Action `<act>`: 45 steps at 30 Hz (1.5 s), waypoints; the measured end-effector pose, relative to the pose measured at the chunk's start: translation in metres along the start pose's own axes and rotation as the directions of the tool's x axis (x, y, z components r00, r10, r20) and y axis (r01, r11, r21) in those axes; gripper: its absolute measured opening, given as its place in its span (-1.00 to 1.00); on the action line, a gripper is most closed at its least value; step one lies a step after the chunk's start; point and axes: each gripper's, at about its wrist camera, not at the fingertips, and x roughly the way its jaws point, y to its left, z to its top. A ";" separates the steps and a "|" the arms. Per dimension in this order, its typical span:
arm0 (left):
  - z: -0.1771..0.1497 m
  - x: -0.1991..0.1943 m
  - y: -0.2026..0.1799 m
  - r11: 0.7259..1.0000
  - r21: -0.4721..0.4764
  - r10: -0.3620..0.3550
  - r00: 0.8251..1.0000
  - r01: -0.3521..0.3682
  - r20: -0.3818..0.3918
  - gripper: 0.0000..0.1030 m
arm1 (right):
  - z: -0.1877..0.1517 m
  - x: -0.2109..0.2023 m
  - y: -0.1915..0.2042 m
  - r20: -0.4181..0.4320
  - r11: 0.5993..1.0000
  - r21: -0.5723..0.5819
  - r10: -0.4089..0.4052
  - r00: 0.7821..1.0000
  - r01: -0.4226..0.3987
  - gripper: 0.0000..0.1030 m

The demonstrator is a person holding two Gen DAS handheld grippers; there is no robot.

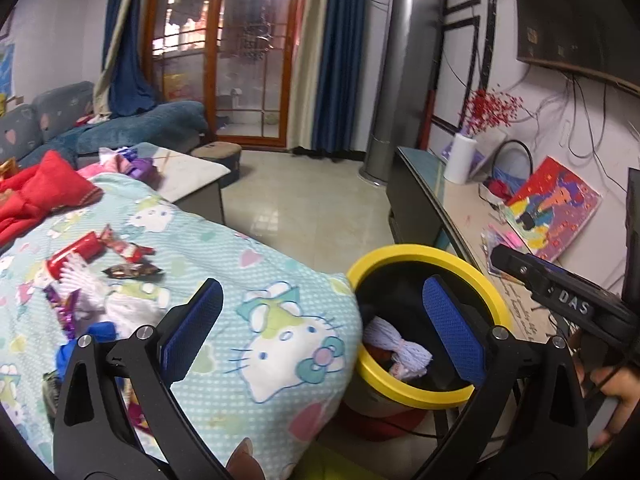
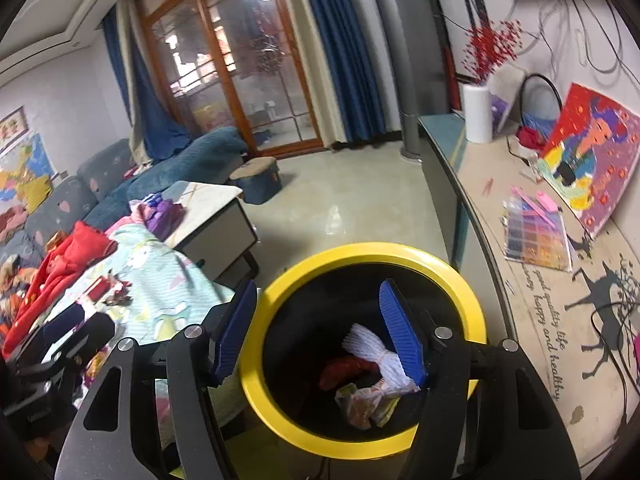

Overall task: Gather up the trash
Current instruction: 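Move both tools back over the remaining wrappers on the bed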

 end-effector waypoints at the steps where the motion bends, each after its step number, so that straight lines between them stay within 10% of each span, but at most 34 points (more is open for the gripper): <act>1: 0.000 -0.003 0.003 1.000 -0.006 0.007 1.000 -0.007 0.007 0.79 | 0.000 -0.002 0.004 0.010 1.000 -0.008 0.004 1.000 -0.003 0.46; 14: 0.006 -0.042 0.041 0.993 -0.083 0.099 0.988 -0.089 0.116 0.79 | -0.001 -0.042 0.063 0.154 0.978 -0.182 0.127 0.980 -0.098 0.71; 45: 0.002 -0.084 0.164 0.903 -0.343 0.317 0.940 -0.258 0.128 0.79 | -0.038 -0.039 0.175 -0.016 0.883 -0.379 0.294 0.956 -0.278 0.72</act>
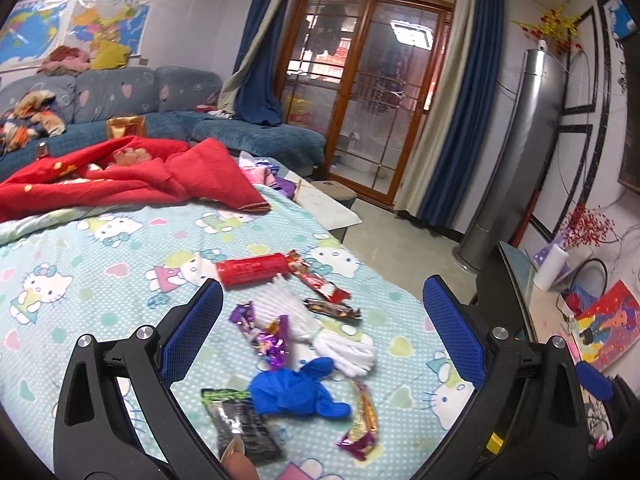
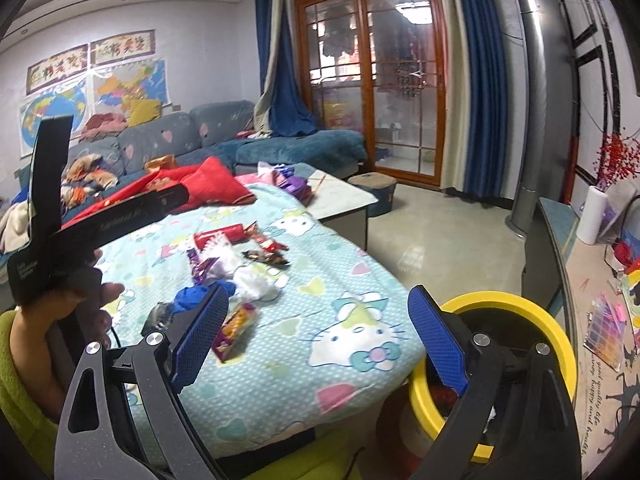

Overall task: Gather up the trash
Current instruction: 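Move both tools back over the remaining wrappers on the bed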

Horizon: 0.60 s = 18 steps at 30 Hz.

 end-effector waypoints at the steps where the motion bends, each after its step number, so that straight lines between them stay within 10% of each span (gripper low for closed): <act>1: 0.001 0.001 0.004 1.000 -0.008 0.008 1.000 -0.008 -0.001 0.79 | 0.000 0.002 0.002 -0.005 1.000 -0.002 0.005 1.000 -0.005 0.72; 18: -0.001 0.018 0.072 0.986 -0.142 0.075 0.996 -0.083 -0.057 0.79 | -0.005 0.045 0.041 -0.116 0.997 -0.016 0.070 0.991 -0.073 0.72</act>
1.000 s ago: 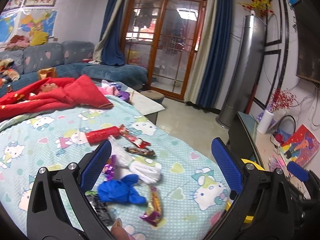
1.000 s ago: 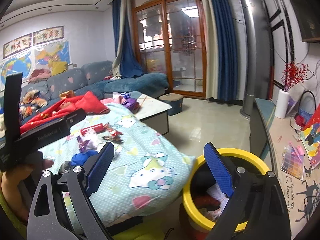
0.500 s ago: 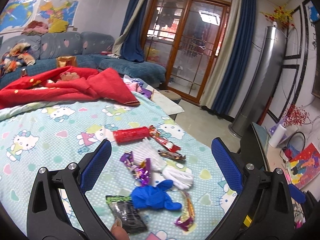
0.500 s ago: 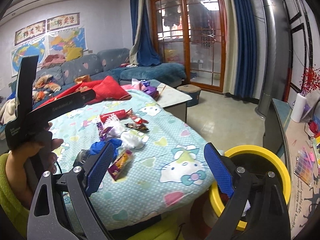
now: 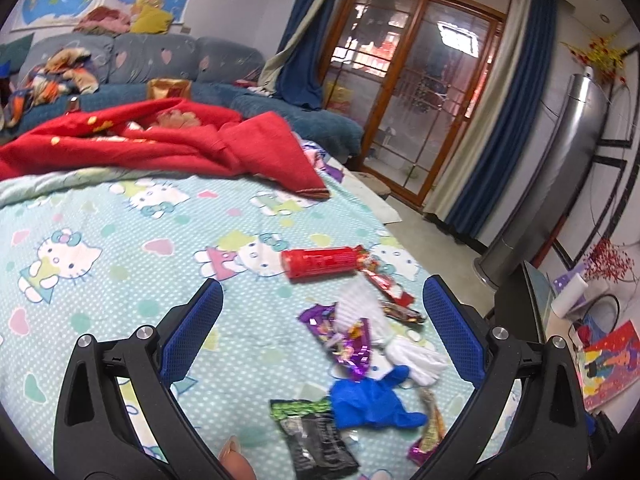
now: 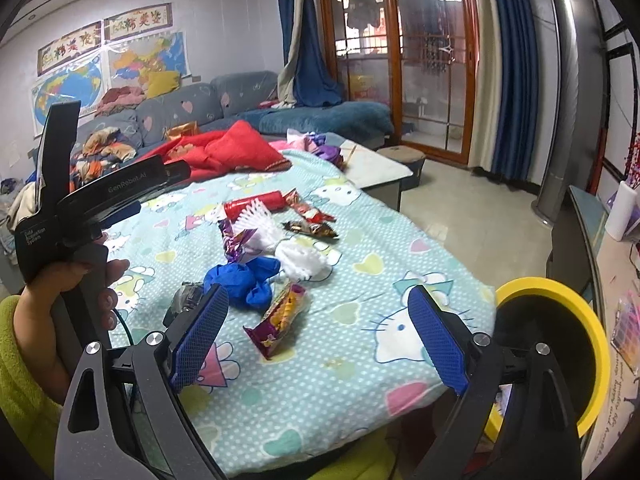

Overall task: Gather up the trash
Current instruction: 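Move both tools back over the remaining wrappers on the bed, then grasp the purple candy wrapper with the left tool while the right tool grasps the yellow snack wrapper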

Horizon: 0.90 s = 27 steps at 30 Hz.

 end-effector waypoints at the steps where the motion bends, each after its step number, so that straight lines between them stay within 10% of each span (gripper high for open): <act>1: 0.000 0.003 0.005 1.000 -0.011 0.001 1.000 -0.001 -0.009 0.78 | 0.000 0.003 0.001 -0.006 1.000 0.002 0.003 1.000 -0.003 0.72; 15: -0.007 0.052 0.021 0.990 -0.119 -0.098 0.982 0.079 -0.160 0.47 | -0.012 0.062 0.011 -0.141 0.998 0.010 0.070 0.987 -0.069 0.70; 27: -0.019 0.091 0.021 0.978 -0.183 -0.150 0.943 0.098 -0.297 -0.09 | -0.026 0.084 0.000 -0.233 0.991 0.075 0.129 0.964 -0.115 0.15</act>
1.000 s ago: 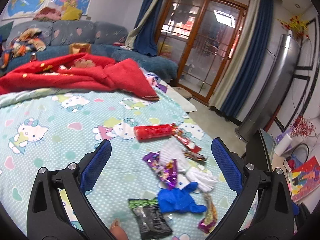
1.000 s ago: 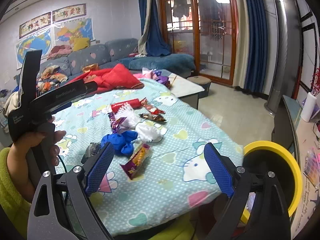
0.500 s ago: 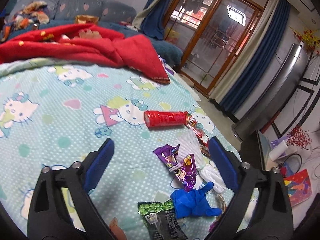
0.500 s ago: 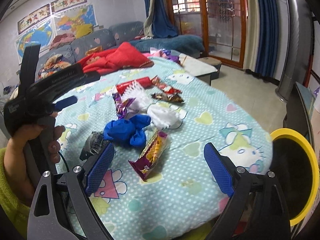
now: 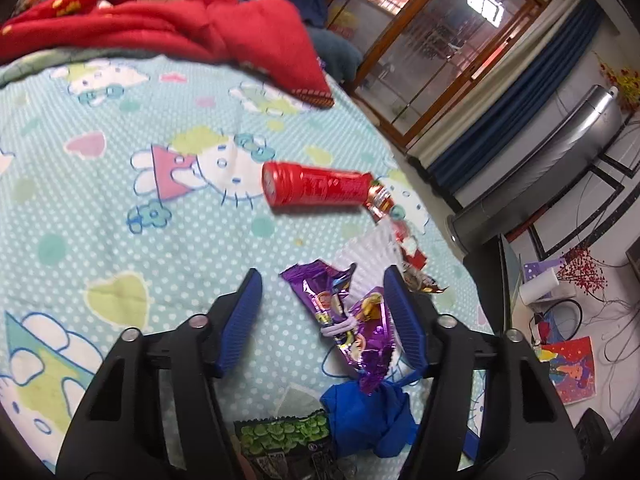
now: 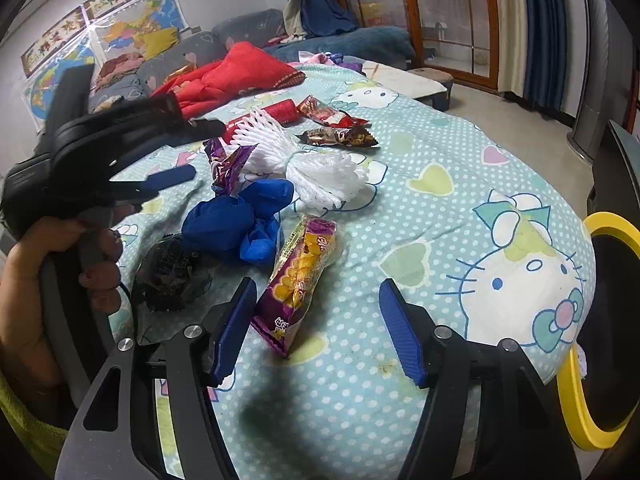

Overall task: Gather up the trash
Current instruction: 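Grasp the purple candy wrapper with the left tool while the right tool grasps the yellow snack wrapper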

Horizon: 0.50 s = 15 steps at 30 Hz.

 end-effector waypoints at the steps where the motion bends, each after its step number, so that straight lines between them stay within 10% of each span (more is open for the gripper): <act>1: -0.001 0.003 0.001 1.000 0.000 0.008 1.000 -0.008 -0.010 -0.20 | -0.001 -0.001 0.002 0.000 1.000 -0.011 0.006 1.000 -0.006 0.09; 15: -0.011 0.003 -0.001 0.999 0.049 0.005 0.999 -0.003 -0.042 -0.76 | -0.004 -0.005 0.004 0.004 0.998 -0.029 0.047 0.999 -0.047 -0.48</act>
